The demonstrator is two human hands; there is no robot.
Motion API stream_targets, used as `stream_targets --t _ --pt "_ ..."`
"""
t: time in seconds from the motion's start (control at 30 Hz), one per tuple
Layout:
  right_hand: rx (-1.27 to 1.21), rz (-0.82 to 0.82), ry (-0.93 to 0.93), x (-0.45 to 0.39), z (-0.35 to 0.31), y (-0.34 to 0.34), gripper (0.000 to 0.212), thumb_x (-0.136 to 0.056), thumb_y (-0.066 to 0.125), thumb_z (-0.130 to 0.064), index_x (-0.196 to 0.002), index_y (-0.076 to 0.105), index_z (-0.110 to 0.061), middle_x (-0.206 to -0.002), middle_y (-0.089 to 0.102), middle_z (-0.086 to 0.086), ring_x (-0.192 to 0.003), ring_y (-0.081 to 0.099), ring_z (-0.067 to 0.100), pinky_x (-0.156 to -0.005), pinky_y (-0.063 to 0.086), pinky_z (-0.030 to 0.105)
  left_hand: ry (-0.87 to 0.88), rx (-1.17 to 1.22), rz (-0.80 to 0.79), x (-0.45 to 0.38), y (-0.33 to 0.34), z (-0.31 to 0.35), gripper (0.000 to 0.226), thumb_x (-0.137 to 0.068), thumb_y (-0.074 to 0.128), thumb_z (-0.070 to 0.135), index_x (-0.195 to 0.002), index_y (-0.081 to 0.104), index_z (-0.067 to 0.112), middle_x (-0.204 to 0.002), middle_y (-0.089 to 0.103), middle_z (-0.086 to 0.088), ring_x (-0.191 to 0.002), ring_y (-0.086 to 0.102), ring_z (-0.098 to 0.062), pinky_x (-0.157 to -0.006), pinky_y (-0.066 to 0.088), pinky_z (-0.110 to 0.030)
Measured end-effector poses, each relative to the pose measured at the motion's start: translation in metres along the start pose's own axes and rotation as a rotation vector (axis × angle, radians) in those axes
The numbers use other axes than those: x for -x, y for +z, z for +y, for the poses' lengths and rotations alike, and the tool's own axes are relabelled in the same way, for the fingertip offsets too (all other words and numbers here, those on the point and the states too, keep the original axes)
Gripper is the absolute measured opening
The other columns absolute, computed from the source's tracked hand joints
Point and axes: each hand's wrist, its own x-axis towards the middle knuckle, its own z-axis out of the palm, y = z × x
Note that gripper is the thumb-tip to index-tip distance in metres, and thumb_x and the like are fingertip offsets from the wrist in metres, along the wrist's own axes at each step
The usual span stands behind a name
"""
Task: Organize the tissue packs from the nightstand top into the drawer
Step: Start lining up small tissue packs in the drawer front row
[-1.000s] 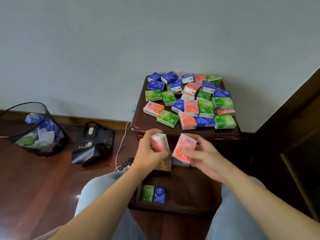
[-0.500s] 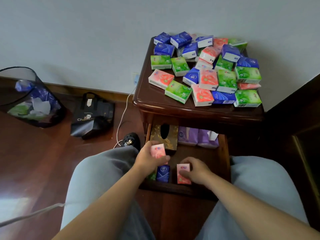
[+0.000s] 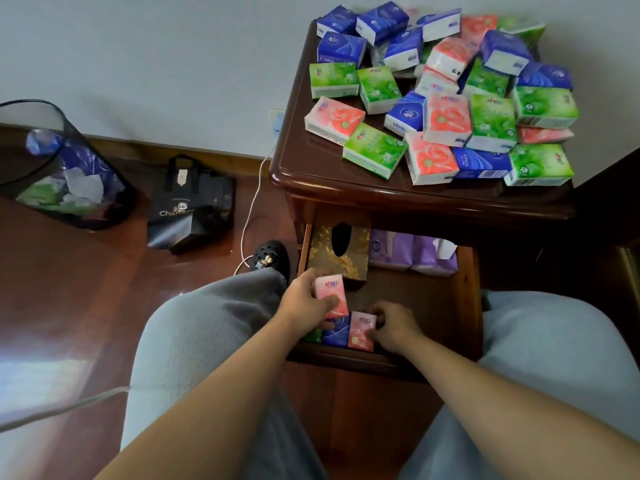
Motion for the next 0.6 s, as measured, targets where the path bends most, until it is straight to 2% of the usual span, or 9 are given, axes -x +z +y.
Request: stream_targets --t 0.13,0.2,0.23,0.3,0.37,0.43,0.47,0.53,0.6 --pt "-0.040 -0.072 0.061 0.000 -0.001 -0.010 0.042 -0.091 0.079 -0.021 -0.131 0.066 -0.018 -0.105 0.071 -0.003 -0.098 0.067 0.014 -0.085 0.053 0.026 0.010 0.008 0.008 0.005 0.000 0.004 0.039 -0.100 0.065 0.015 -0.137 0.056 0.025 -0.113 0.064 -0.003 -0.091 0.074 -0.022 -0.061 0.063 -0.029" --pt "-0.086 -0.100 0.093 0.004 -0.002 -0.016 0.048 -0.092 0.078 -0.025 -0.137 0.061 -0.019 -0.120 0.070 0.002 -0.111 0.067 0.019 -0.093 0.055 0.030 0.010 0.010 0.015 0.008 0.001 0.006 0.032 -0.103 0.061 0.021 -0.135 0.057 0.026 -0.112 0.064 -0.005 -0.092 0.073 -0.022 -0.060 0.063 -0.029" --pt "-0.096 -0.050 0.085 0.006 -0.003 -0.020 0.048 -0.094 0.076 -0.027 -0.138 0.060 -0.019 -0.128 0.067 0.004 -0.118 0.065 0.021 -0.095 0.054 0.030 0.007 0.015 0.015 0.009 0.002 0.008 0.028 -0.105 0.058 0.024 -0.133 0.058 0.026 -0.111 0.064 -0.006 -0.093 0.073 -0.023 -0.060 0.063 -0.030" --pt "-0.163 0.169 0.018 0.013 -0.004 -0.029 0.038 -0.097 0.071 -0.027 -0.134 0.063 -0.019 -0.132 0.066 0.005 -0.120 0.062 0.020 -0.091 0.051 0.027 0.000 0.030 0.002 0.012 0.004 0.011 0.025 -0.108 0.053 0.027 -0.131 0.060 0.025 -0.111 0.064 -0.010 -0.094 0.072 -0.026 -0.060 0.064 -0.031" --pt "-0.443 0.273 -0.045 0.024 -0.012 -0.041 0.026 -0.100 0.068 -0.030 -0.125 0.067 -0.022 -0.126 0.069 0.002 -0.110 0.065 0.016 -0.084 0.052 0.024 -0.007 0.066 -0.031 0.015 0.009 0.013 0.026 -0.110 0.048 0.026 -0.133 0.060 0.024 -0.111 0.064 -0.011 -0.095 0.071 -0.027 -0.062 0.065 -0.034" --pt "-0.809 0.102 -0.081 0.034 -0.022 -0.054 0.025 -0.098 0.070 -0.035 -0.122 0.069 -0.025 -0.124 0.072 0.003 -0.106 0.070 0.017 -0.084 0.060 0.030 -0.006 0.085 -0.053 0.016 0.017 0.016 0.031 -0.111 0.044 0.025 -0.138 0.058 0.022 -0.113 0.064 -0.013 -0.097 0.070 -0.028 -0.066 0.066 -0.038" --pt "-0.880 0.005 -0.132 0.038 -0.025 -0.060 0.029 -0.096 0.073 -0.034 -0.124 0.068 -0.026 -0.123 0.072 0.002 -0.106 0.072 0.017 -0.085 0.062 0.033 -0.005 0.096 -0.061 0.016 0.021 0.017 0.033 -0.112 0.043 0.023 -0.142 0.056 0.022 -0.116 0.062 -0.015 -0.101 0.068 -0.030 -0.069 0.066 -0.041" --pt "-0.784 -0.097 -0.257 0.044 -0.026 -0.067 0.043 -0.091 0.081 -0.022 -0.131 0.066 -0.026 -0.121 0.073 -0.001 -0.107 0.073 0.013 -0.088 0.063 0.033 -0.004 0.140 -0.085 0.015 0.031 0.018 0.038 -0.112 0.042 0.018 -0.149 0.050 0.019 -0.125 0.060 -0.016 -0.108 0.067 -0.032 -0.071 0.066 -0.043" --pt "-0.640 -0.107 -0.301 0.047 -0.023 -0.069 0.047 -0.088 0.084 -0.016 -0.131 0.068 -0.024 -0.120 0.074 -0.003 -0.107 0.072 0.010 -0.090 0.061 0.028 -0.005 0.165 -0.124 0.013 0.038 0.017 0.042 -0.111 0.045 0.015 -0.153 0.044 0.019 -0.120 0.063 -0.007 -0.103 0.070 -0.025 -0.069 0.066 -0.039"
